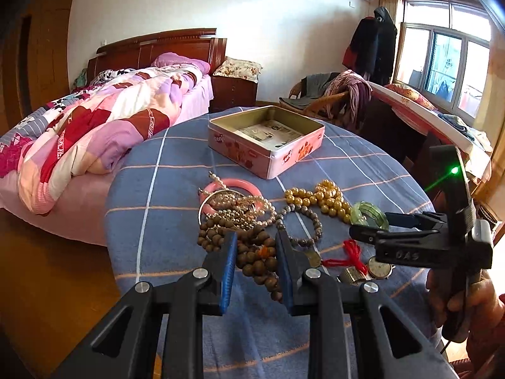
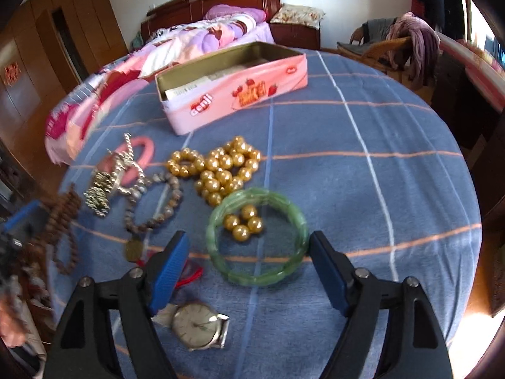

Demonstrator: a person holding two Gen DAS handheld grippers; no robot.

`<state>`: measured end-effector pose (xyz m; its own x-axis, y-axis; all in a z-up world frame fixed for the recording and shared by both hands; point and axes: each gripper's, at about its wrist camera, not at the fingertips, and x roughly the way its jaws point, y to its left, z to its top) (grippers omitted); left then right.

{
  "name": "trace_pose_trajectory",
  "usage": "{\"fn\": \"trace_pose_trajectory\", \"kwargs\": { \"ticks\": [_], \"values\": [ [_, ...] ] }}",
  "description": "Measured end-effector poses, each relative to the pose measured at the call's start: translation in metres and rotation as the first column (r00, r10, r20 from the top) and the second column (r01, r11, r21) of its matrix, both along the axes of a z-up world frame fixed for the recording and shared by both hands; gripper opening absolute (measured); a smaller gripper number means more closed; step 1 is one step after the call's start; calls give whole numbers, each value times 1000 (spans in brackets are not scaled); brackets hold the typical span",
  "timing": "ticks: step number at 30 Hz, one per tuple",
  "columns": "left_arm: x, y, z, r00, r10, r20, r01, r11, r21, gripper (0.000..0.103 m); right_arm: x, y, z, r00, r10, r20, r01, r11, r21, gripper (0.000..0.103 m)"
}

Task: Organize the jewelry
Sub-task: 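Grasp the brown wooden bead bracelet with the left gripper, then grasp the green jade bangle with the right gripper while the left holds the wooden beads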

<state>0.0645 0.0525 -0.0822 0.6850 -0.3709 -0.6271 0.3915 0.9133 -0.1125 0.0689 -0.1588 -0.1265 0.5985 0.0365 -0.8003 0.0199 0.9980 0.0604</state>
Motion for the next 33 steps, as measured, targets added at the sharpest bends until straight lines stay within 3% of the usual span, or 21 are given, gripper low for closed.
{"fn": "trace_pose_trajectory", "kwargs": {
  "ticks": [1, 2, 3, 8, 15, 17, 27, 28, 29, 31, 33],
  "values": [
    [1, 1, 0, 1000, 4, 4, -4, 1000, 3, 25, 1, 0, -1, 1000, 3, -2, -3, 1000, -12, 77],
    [2, 2, -1, 1000, 6, 5, -6, 1000, 0, 25, 1, -2, 0, 1000, 2, 5, -2, 1000, -14, 61],
    [2, 3, -1, 1000, 7, 4, -7, 1000, -4, 25, 1, -3, 1, 1000, 0, 5, 0, 1000, -10, 56],
    [7, 10, 1, 1000, 19, 10, -19, 999, -28, 25, 1, -22, 6, 1000, -10, -10, 10, 996, 84, 20],
    [17, 18, 7, 999, 35, 12, -34, 997, -66, 25, -6, -35, 31, 997, -42, 57, 33, 988, 152, 17],
    [21, 20, 9, 999, 41, 14, -40, 997, -71, 25, -6, -37, 37, 997, -39, 73, 26, 986, 164, 10],
    [32, 25, 11, 998, 58, 23, -56, 996, -72, 25, -1, -36, 39, 997, 8, 80, -20, 988, 155, 14],
    [33, 26, 11, 998, 60, 25, -58, 996, -72, 25, -1, -34, 36, 997, 13, 71, -23, 990, 136, 22],
    [33, 26, 12, 998, 62, 25, -60, 996, -73, 25, 0, -33, 33, 998, 13, 61, -20, 993, 117, 39],
    [34, 27, 13, 997, 66, 26, -64, 995, -74, 25, -1, -32, 27, 999, 0, 50, -4, 997, 81, 54],
    [34, 27, 12, 997, 67, 25, -65, 995, -72, 25, 0, -32, 19, 1000, 4, 20, -5, 998, 57, 54]
  ]
}}
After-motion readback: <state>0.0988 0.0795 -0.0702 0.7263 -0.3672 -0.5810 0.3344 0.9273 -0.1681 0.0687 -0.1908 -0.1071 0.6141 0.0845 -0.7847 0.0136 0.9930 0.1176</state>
